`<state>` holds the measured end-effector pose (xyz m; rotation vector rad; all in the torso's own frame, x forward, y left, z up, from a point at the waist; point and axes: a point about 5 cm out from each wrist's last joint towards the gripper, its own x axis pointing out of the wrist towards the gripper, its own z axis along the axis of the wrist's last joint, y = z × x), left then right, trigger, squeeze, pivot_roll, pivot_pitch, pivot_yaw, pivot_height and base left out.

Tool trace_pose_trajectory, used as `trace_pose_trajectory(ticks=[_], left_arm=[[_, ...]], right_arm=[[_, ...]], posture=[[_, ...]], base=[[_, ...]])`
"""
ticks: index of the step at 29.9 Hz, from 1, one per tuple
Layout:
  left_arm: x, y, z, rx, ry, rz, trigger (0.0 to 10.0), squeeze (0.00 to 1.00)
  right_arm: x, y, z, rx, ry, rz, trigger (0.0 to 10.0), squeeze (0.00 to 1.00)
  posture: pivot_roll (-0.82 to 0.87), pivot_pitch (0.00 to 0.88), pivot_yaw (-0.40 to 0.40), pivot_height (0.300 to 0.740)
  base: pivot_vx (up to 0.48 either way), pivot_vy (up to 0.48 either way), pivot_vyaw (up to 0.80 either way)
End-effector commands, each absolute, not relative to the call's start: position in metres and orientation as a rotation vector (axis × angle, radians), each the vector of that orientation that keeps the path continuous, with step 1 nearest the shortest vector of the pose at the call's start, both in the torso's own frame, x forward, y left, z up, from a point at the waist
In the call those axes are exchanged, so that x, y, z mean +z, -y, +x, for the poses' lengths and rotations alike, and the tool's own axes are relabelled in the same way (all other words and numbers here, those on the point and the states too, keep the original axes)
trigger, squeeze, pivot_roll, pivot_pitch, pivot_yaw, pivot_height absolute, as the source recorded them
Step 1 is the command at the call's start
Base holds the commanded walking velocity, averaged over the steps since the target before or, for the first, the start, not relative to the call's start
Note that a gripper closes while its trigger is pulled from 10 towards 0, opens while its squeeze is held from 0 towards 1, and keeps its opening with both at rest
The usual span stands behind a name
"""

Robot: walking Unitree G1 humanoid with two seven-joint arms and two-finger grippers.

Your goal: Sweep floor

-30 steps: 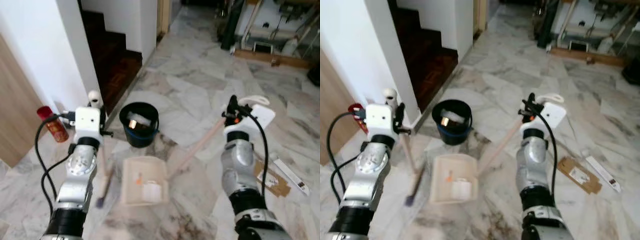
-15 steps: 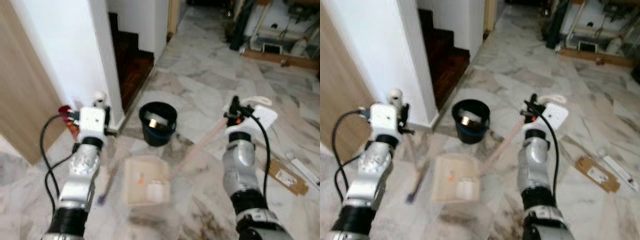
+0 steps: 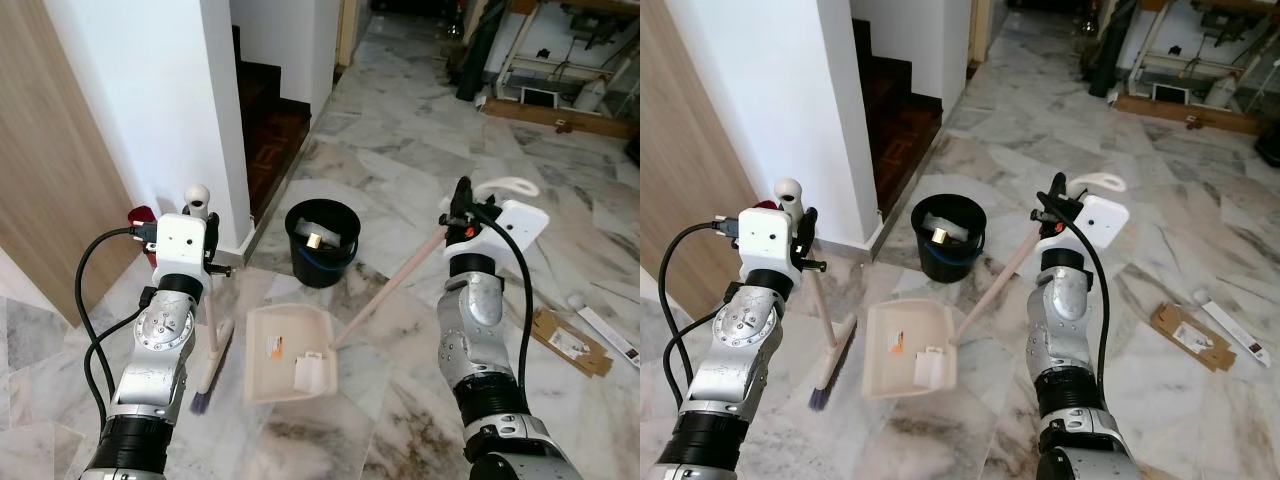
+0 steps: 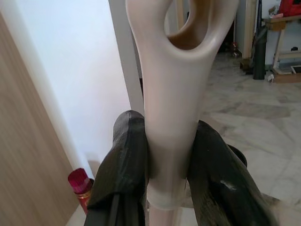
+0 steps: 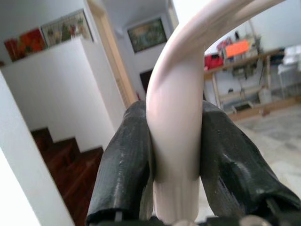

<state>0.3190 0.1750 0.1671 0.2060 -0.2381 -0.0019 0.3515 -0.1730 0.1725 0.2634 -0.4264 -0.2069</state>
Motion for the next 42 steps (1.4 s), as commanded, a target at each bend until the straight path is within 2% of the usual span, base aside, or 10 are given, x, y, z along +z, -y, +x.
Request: trace_pose_trajectory(ticks=[1,12,42], left_arm=[[0.181,-0.174,0.319,0.003,0.300,0.205,10.0,0.00],[0.181,-0.173,0.319,0.006,0.301,0.201,10.0,0.00],[0.182,-0.172,0.320,0.016,0.310,0.203,10.0,0.00]], right_arm=[[0.203,0.177,0.350,-0.220,0.575,0.270,10.0,0.00],[0.225,0.179,0.348,-0.238,0.668,0.280,10.0,0.00],[0.252,0.160,0.346,-0.128,0.759,0.231,10.0,0.00]], posture=[[0.14,0.049,-0.025,0.740],[0.14,0.054,-0.029,0.740],[0.14,0.037,-0.036,0.740]], base=[[0.000,0.000,0.00],[0.168,0.000,0.00],[0.362,0.000,0.00]])
